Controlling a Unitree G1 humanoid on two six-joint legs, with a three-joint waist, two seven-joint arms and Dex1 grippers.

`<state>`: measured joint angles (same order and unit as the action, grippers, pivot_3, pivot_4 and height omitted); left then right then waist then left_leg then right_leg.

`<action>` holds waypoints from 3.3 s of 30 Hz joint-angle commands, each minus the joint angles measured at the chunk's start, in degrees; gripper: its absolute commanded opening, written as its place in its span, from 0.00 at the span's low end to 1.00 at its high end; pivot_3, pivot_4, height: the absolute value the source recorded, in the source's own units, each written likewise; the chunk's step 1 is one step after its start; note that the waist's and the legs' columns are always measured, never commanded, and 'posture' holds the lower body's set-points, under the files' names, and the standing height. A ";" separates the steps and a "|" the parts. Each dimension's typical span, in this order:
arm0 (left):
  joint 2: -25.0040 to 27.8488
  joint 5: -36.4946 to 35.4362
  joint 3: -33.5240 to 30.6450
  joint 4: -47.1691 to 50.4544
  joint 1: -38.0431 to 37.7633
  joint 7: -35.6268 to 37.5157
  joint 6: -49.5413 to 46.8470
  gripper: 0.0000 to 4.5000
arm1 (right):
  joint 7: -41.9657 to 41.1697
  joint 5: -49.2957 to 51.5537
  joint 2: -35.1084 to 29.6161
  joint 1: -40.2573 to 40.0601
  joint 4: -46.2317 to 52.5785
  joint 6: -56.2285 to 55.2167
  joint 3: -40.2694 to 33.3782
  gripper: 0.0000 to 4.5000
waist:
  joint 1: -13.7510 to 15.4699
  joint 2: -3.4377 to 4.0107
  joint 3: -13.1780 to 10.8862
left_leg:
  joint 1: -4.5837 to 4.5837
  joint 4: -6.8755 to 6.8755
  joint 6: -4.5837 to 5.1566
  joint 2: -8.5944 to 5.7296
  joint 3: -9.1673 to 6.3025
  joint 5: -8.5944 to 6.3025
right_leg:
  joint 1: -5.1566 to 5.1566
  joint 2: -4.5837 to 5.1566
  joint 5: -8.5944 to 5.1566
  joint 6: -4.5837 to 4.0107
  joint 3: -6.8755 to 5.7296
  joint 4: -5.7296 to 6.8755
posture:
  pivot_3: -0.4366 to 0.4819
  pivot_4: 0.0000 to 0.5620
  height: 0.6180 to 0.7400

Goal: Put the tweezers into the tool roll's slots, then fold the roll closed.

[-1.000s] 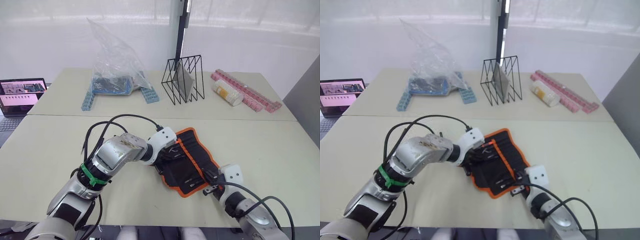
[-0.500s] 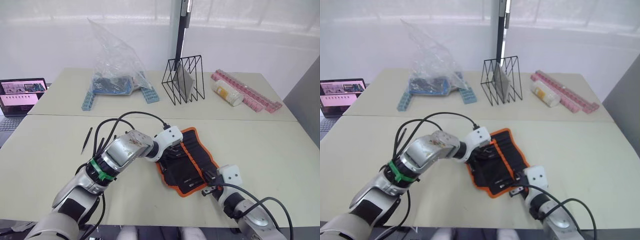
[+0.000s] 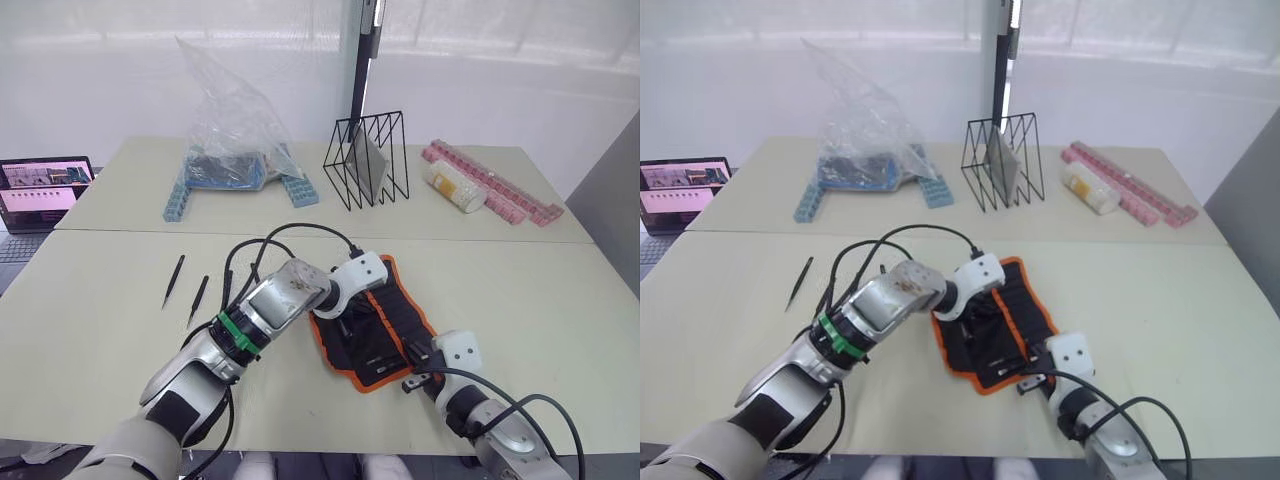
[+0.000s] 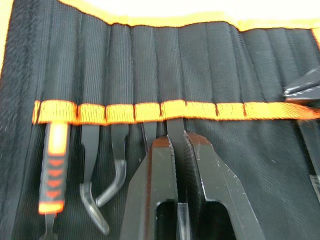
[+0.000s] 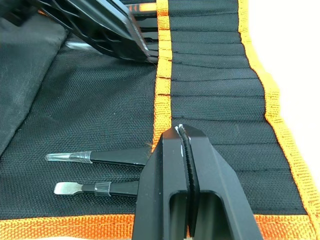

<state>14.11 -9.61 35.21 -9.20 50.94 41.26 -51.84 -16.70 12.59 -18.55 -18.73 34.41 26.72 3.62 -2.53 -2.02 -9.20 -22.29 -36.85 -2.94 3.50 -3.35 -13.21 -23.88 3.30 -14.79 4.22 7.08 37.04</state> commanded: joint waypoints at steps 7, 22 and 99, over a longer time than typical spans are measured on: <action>-1.72 4.92 0.84 -3.88 -0.44 1.12 5.28 0.00 | -1.66 0.49 -0.14 -2.00 -1.07 2.60 3.65 0.01 | 0.11 -0.02 0.02 | 0.22 0.00 0.00 -0.01 -0.01 0.00 | 0.32 0.00 -0.01 0.02 0.00 -0.07 | 0.48 0.27 0.82; 3.26 5.05 -2.72 5.89 -0.65 5.31 1.71 0.63 | -1.40 0.53 0.06 0.00 -1.57 3.66 3.58 0.00 | -0.37 -0.02 0.02 | 0.34 0.01 0.02 0.03 -0.12 -0.02 | 0.55 -0.07 -0.04 0.02 -0.02 -0.16 | 0.48 0.27 0.82; 19.24 -0.82 -49.36 -10.60 -34.35 -11.10 30.64 0.99 | -7.42 1.99 -1.59 1.62 -3.34 -4.96 -0.96 0.00 | 1.47 0.01 0.30 | 0.72 0.12 -0.12 0.23 -0.10 -0.15 | 0.73 -0.16 -0.18 -0.24 -0.13 -0.15 | 0.48 0.27 0.82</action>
<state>34.25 -11.97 -17.12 -17.64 16.42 30.40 -20.98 -23.78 14.17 -20.20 -17.06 29.33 21.55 1.99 -1.06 -2.01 -8.90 -21.57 -36.74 -3.06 3.73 -3.44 -13.37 -23.14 3.13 -14.97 3.98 6.95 36.89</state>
